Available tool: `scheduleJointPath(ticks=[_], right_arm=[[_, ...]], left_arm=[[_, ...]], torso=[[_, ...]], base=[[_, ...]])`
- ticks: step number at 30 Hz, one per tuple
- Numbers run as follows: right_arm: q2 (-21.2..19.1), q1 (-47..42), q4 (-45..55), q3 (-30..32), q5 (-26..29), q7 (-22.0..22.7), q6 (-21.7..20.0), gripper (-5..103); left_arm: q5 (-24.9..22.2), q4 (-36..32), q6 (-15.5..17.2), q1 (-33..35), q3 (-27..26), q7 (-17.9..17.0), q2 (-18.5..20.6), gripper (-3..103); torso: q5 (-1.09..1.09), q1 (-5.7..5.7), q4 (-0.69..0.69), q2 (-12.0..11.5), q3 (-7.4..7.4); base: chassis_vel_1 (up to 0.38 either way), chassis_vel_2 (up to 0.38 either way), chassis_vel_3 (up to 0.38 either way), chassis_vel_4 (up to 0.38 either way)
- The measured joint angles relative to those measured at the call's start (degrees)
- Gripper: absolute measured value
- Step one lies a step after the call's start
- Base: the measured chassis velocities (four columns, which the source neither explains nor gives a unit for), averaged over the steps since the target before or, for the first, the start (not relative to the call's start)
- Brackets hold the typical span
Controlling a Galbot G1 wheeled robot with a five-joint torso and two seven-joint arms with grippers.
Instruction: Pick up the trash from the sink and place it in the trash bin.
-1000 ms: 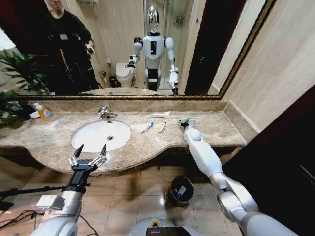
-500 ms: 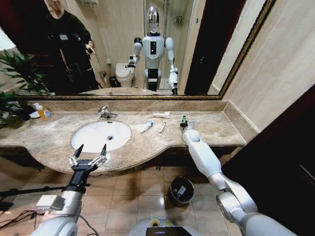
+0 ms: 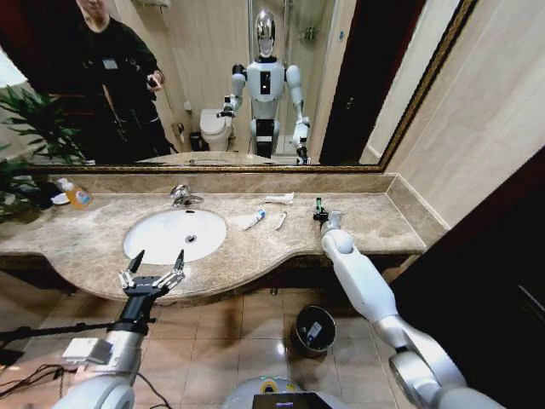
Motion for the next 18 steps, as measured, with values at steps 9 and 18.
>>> scheduleJointPath(ticks=[9, 18], right_arm=[[-4.8, -15.5, 17.7, 5.6, 1.5, -5.8, -0.3, 9], [-6.3, -26.8, 27.0, 11.3, 1.0, -13.4, 4.4, 9]], left_arm=[[0.0, 0.0, 0.0, 0.0, 0.0, 0.0, 0.0, 100], [0.0, 0.0, 0.0, 0.0, 0.0, 0.0, 0.0, 100]], torso=[[0.01, -0.01, -0.02, 0.0, -0.01], [0.01, -0.01, 0.0, 0.0, -0.01]], base=[[0.0, 0.0, 0.0, 0.0], [0.0, 0.0, 0.0, 0.0]])
